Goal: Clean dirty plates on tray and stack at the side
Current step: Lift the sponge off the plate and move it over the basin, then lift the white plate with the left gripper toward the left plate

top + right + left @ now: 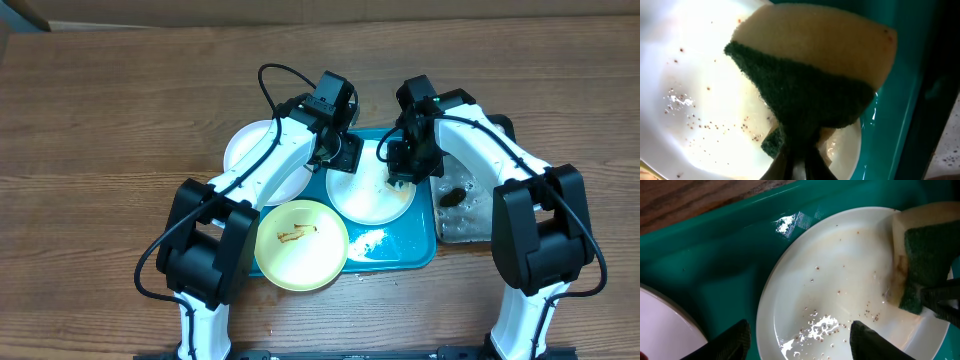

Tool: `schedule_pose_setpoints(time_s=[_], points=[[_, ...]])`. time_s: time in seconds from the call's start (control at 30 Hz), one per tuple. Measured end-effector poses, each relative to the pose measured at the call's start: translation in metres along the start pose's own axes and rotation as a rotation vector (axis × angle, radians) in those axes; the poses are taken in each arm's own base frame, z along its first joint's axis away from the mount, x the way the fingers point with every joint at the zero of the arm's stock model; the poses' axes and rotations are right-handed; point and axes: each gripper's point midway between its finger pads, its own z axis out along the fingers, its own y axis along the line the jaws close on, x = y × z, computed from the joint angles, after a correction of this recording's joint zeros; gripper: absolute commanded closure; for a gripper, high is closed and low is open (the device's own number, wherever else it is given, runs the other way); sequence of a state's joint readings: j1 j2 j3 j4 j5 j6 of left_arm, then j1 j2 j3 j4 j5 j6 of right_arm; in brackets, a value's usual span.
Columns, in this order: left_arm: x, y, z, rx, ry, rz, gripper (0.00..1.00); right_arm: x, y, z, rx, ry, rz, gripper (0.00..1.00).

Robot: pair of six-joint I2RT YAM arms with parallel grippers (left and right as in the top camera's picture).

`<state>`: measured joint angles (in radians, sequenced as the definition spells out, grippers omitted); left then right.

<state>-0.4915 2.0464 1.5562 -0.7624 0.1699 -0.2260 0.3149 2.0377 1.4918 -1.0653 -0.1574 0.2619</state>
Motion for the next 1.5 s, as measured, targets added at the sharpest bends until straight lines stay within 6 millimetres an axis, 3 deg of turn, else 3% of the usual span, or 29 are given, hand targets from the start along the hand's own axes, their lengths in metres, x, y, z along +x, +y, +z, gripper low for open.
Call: schedule_pose_setpoints(time_s=[0.07,0.13,0.67,0.8,0.93,1.0,1.13,1.4,1.47,1.5], points=[[0.000,0.000,0.000,0.000,0.000,-0.002,0.59,0.000,0.000,0.000,-0.001,-0.001,-0.001,0.96],[0.000,0.000,0.000,0.002,0.001,0.003,0.65,-0.001,0.000,0.000,-0.002,-0.003,-0.001,0.96],[0.001,0.000,0.000,0.001,0.006,0.019,0.57,0.001,-0.006,0.000,0.033,0.002,-0.003,0.96],[0.000,0.000,0.000,0.001,-0.001,0.020,0.60,0.002,-0.007,-0.009,0.049,0.015,-0.010,0.96],[0.001,0.004,0.001,-0.019,-0.002,0.019,0.60,-0.009,-0.002,-0.027,0.053,-0.019,-0.020,0.96],[0.004,0.006,0.004,-0.029,0.005,0.017,0.68,-0.015,0.001,-0.035,0.049,-0.039,-0.026,0.96],[0.013,0.010,0.009,-0.039,0.026,0.018,0.66,-0.023,0.005,-0.044,0.041,-0.067,-0.033,0.96],[0.021,0.013,0.027,-0.029,0.057,0.013,0.67,-0.019,0.001,-0.044,0.062,-0.054,-0.031,0.96],[0.023,0.011,0.035,-0.012,0.067,0.011,0.76,-0.018,0.000,-0.044,0.067,-0.049,-0.030,0.96],[0.024,0.010,0.040,-0.003,0.074,0.008,0.85,-0.017,0.000,-0.044,0.068,-0.047,-0.030,0.96]])
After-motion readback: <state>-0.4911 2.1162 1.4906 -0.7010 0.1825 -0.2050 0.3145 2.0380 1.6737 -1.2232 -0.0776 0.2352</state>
